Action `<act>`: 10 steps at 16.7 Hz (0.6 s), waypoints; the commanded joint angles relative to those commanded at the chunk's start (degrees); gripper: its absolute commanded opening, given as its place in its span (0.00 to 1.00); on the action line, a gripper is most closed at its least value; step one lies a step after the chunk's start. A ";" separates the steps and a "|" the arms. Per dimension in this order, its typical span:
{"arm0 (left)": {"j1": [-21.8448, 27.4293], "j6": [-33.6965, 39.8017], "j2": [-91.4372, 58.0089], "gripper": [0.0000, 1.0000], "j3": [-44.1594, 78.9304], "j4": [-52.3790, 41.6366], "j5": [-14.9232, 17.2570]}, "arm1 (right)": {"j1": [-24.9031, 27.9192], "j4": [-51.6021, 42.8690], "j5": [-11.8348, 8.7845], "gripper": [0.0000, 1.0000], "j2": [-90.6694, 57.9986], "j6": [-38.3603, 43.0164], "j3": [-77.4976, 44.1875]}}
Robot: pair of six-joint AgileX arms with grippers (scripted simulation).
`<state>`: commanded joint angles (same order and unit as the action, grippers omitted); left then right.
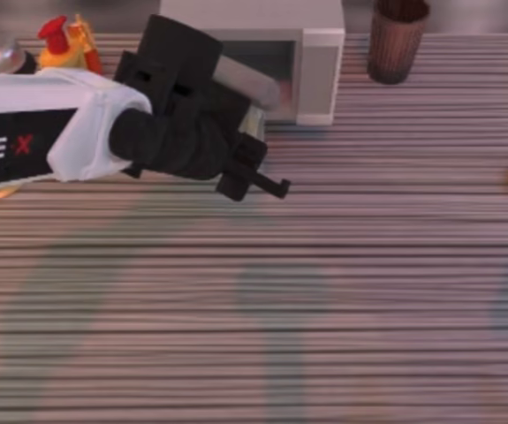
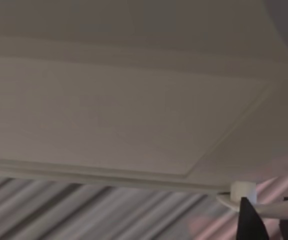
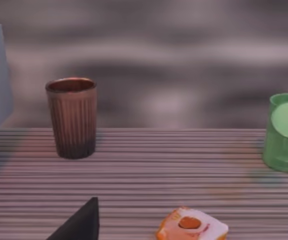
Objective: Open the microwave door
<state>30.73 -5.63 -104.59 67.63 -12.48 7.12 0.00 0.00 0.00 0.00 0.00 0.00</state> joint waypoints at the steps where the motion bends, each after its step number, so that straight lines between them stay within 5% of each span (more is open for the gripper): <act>1: -0.33 -0.76 0.29 0.00 -0.24 0.04 0.48 | 0.00 0.00 0.00 1.00 0.00 0.00 0.00; 10: -0.78 -1.63 0.45 0.00 -0.70 -0.11 1.03 | 0.00 0.00 0.00 1.00 0.00 0.00 0.00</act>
<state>29.95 -7.25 -104.14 66.92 -12.59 8.15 0.00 0.00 0.00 0.00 0.00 0.00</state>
